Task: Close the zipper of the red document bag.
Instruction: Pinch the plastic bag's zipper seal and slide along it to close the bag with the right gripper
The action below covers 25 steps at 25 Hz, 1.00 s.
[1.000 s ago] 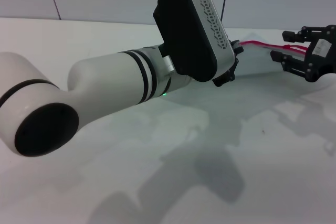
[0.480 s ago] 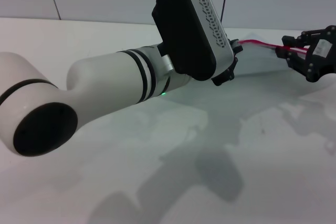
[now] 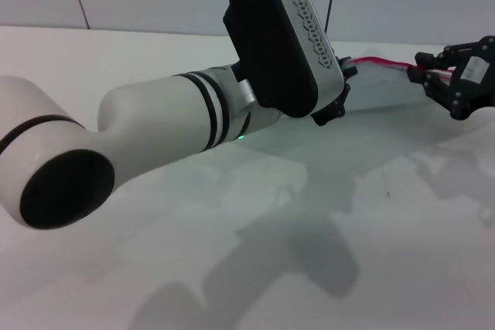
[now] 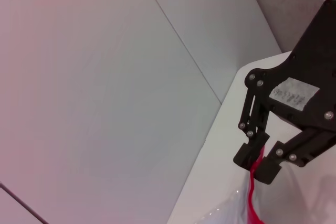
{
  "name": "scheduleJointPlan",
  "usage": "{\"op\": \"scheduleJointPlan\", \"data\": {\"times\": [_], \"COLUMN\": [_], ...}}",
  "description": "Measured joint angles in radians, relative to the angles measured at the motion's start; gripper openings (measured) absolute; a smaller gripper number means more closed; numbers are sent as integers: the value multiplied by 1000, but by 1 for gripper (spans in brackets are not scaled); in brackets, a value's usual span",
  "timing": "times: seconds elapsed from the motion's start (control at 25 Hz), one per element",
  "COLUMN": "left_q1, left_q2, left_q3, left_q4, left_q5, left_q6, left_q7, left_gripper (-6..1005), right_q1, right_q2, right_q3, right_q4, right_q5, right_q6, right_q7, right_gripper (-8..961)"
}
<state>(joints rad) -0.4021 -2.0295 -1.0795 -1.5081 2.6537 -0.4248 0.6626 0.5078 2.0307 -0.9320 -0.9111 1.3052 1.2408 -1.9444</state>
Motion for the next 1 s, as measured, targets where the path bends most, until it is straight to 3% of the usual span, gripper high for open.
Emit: {"op": "scheduleJointPlan", "data": {"times": [0.56, 0.64, 1.0], "left_q1": [1, 3, 16], "left_q2": [0, 0, 0], "left_q3": [3, 2, 0], "left_q4": [3, 1, -23], "left_q5": [-1, -1, 6], "left_q6": [0, 0, 1], "left_q7": [0, 0, 7], "left_gripper": [75, 75, 77], "right_q1": [1, 0, -3], "right_q2": [0, 0, -3], "right_q3": [2, 3, 4], "right_q4": [14, 15, 41], "right_q5": [2, 2, -4], "right_q6": [-14, -21, -94], "right_q7": [-2, -2, -6], "right_gripper": [182, 121, 81]}}
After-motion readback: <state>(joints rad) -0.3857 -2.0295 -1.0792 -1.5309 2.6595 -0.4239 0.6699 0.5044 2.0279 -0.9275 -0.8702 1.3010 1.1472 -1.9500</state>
